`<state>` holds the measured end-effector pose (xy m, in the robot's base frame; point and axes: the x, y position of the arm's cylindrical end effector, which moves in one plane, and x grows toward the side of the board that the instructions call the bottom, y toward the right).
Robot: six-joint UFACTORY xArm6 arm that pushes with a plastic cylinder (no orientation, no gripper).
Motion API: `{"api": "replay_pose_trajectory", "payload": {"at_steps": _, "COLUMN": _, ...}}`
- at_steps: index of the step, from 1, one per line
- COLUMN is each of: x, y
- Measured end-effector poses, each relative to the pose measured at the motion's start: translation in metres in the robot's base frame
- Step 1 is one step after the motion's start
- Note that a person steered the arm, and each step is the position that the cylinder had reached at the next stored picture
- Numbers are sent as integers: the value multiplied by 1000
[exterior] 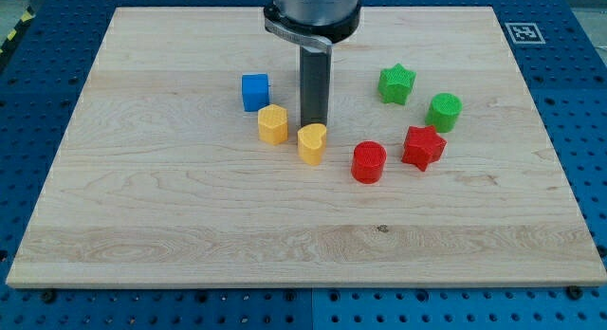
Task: Slide the yellow hexagon to the bottom left of the blue cube
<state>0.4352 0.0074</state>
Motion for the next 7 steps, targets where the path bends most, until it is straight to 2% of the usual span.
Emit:
{"api": "replay_pose_trajectory", "payload": {"at_steps": 1, "x": 0, "y": 0}}
{"api": "replay_pose_trajectory", "payload": {"at_steps": 4, "x": 2, "y": -62}}
{"api": "replay_pose_trajectory", "payload": {"at_steps": 5, "x": 2, "y": -62}}
{"api": "replay_pose_trajectory", "payload": {"at_steps": 7, "x": -10, "y": 1}}
